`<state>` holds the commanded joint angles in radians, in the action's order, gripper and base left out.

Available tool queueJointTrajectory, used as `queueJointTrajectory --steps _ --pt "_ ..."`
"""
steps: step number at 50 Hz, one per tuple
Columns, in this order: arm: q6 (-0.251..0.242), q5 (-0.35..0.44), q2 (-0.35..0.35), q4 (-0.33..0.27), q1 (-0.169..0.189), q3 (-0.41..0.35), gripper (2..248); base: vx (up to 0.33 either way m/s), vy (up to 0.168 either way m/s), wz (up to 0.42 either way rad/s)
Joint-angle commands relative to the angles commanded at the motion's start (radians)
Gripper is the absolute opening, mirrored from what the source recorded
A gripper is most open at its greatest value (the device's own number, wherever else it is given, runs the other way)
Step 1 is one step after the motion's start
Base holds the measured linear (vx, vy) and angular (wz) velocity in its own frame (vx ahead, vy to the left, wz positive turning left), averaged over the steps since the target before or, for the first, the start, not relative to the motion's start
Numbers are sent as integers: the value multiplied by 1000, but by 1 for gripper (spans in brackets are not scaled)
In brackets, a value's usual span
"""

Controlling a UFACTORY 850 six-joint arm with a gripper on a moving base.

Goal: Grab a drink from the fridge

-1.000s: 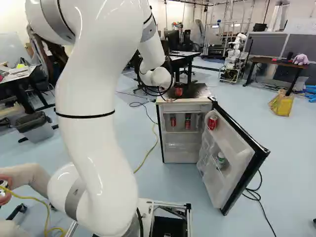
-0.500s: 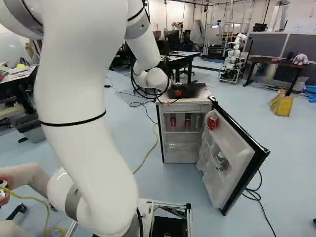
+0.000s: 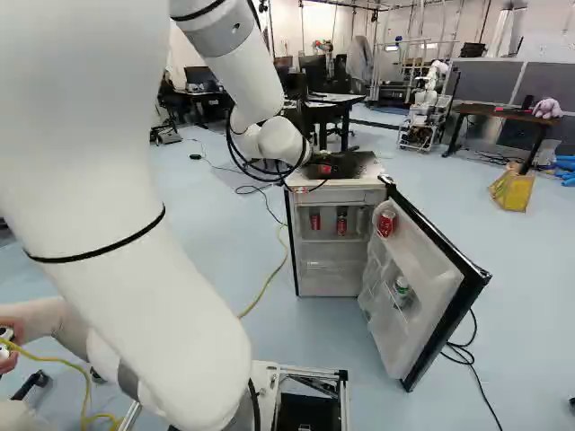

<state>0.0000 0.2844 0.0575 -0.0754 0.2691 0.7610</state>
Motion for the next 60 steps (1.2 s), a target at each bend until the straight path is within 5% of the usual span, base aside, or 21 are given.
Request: queueJointTrajectory --steps 60 --pt "0 -276 -69 0 186 74 247 0 0 0"
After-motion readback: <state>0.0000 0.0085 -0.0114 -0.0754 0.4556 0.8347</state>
